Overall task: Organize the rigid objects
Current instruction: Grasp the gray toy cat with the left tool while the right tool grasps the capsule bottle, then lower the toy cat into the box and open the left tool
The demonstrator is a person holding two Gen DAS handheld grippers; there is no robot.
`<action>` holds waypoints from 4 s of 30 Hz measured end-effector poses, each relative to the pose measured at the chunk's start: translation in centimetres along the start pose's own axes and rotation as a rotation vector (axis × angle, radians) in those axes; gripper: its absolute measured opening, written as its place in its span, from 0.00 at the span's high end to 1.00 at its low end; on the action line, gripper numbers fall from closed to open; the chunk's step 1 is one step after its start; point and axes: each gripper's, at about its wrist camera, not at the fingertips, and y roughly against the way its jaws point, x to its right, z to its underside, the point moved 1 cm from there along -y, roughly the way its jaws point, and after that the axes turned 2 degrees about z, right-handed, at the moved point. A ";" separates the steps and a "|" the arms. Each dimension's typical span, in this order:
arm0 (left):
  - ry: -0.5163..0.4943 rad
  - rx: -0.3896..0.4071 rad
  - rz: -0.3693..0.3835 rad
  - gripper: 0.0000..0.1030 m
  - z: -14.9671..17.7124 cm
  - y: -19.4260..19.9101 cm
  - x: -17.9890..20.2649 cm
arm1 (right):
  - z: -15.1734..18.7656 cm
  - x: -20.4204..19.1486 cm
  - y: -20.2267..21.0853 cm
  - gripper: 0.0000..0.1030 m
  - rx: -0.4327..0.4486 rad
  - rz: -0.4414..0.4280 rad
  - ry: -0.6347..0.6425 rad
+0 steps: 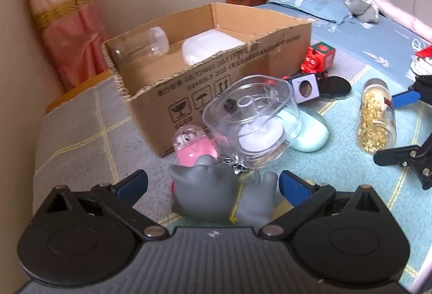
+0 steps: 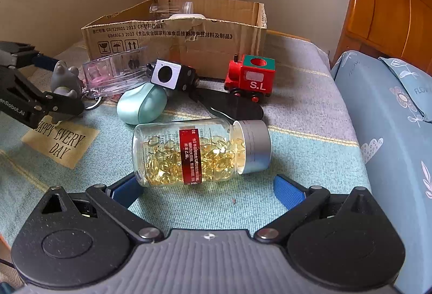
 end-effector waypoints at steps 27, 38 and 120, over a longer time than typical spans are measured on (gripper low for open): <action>-0.002 -0.024 0.057 0.14 1.0 0.8 0.2 | -0.5 0.0 0.2 0.00 0.025 -0.006 0.030; 0.021 -0.033 0.062 0.18 0.9 0.2 -0.2 | -2.4 -0.7 -0.1 0.00 0.035 -0.002 0.095; 0.170 0.046 -0.187 0.05 -9.8 5.8 -3.2 | -22.8 3.2 -3.2 0.06 0.069 -0.111 0.144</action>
